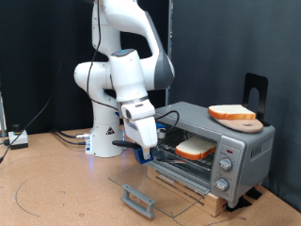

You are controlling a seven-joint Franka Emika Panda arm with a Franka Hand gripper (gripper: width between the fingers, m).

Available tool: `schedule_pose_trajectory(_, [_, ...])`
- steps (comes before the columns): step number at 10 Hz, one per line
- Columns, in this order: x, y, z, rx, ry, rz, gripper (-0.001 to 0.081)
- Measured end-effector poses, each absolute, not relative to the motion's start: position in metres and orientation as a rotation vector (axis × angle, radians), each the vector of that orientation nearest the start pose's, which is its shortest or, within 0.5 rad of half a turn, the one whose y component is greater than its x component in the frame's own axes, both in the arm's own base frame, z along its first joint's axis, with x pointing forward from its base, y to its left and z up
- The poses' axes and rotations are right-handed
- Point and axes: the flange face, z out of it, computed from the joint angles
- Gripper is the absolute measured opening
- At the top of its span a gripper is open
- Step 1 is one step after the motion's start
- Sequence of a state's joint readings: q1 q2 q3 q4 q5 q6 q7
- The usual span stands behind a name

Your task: Make a piece of toast with the oven

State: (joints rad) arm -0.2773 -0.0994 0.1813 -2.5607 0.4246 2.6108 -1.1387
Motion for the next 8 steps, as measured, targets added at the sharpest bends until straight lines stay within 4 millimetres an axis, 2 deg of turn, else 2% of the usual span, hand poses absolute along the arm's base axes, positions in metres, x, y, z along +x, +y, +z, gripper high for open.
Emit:
schedule_pose_trajectory(1, [0.462,-0.060,0.315,-2.816,-0.995,-0.340,0.0396])
schedule_pose_trajectory(3, [0.460,-0.060,0.316,-2.799,-1.005,-0.375,0.0396])
schedule_pose_trajectory(4, [0.456,-0.063,0.322,-2.744,-1.013,-0.412,0.0396])
schedule_pose_trajectory(8, [0.435,-0.072,0.369,-2.572,-1.098,-0.485,0.0396])
